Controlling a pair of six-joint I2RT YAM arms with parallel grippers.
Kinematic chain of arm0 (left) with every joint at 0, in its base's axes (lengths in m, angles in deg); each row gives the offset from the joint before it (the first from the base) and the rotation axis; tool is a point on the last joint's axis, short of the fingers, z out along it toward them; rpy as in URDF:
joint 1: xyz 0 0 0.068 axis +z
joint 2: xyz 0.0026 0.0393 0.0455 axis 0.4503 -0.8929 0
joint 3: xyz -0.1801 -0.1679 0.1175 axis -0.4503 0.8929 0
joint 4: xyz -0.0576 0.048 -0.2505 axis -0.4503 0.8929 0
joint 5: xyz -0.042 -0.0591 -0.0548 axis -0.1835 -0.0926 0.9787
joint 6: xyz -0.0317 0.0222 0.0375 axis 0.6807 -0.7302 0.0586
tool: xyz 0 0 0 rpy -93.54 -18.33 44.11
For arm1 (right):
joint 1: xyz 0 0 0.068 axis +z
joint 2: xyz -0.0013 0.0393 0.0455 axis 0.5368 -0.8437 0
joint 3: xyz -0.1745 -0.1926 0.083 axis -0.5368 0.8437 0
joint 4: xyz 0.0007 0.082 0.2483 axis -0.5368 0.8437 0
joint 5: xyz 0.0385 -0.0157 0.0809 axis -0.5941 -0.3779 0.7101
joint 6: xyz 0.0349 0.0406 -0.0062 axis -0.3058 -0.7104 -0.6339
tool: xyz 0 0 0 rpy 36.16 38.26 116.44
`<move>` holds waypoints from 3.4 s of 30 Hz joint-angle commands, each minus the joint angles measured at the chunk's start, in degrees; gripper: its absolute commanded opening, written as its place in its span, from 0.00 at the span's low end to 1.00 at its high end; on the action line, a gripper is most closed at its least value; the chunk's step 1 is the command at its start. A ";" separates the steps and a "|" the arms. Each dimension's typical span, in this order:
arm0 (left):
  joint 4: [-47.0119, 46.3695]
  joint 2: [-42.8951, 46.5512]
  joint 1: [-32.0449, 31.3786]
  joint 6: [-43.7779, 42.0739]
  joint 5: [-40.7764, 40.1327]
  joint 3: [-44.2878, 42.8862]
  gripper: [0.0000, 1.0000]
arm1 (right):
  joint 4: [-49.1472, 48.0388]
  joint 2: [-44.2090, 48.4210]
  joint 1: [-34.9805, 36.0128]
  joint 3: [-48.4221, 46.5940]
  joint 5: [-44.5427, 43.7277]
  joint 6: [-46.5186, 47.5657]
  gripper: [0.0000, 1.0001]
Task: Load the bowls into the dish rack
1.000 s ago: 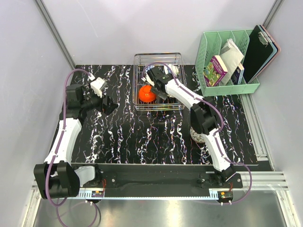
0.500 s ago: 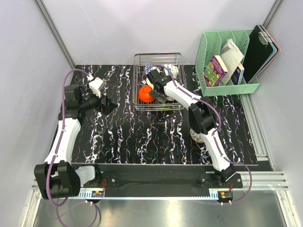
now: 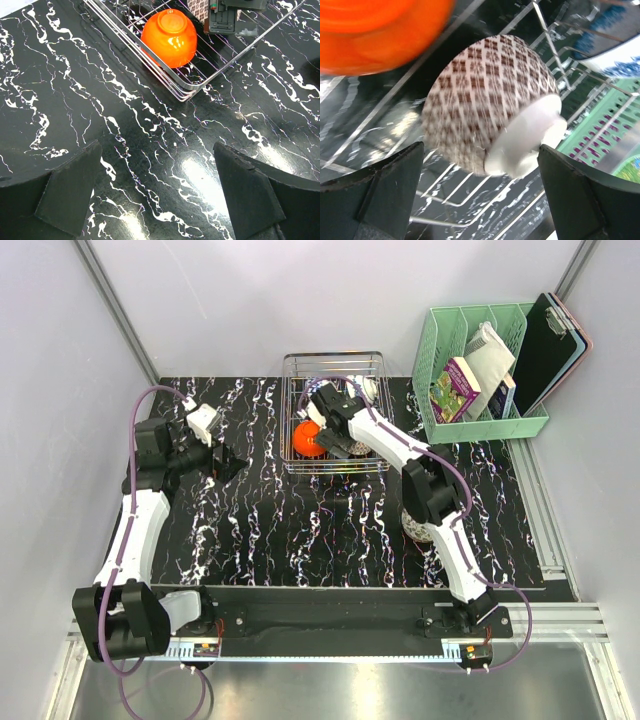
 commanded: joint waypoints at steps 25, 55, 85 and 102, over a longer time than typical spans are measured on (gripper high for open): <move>0.68 2.06 0.77 -1.08 2.92 -1.34 0.99 | 4.31 9.84 1.50 -3.17 19.57 -5.84 0.45; 1.03 3.29 1.39 -2.40 3.10 1.29 0.99 | -9.66 1.58 -1.84 1.23 0.25 -2.33 0.07; 1.03 3.29 1.74 -1.52 2.92 0.59 0.99 | 2.99 -3.16 0.00 -14.49 27.74 -7.78 0.02; 3.14 2.94 1.74 -2.40 1.17 -0.99 0.99 | -4.82 -10.47 2.11 -21.01 26.00 -6.47 0.01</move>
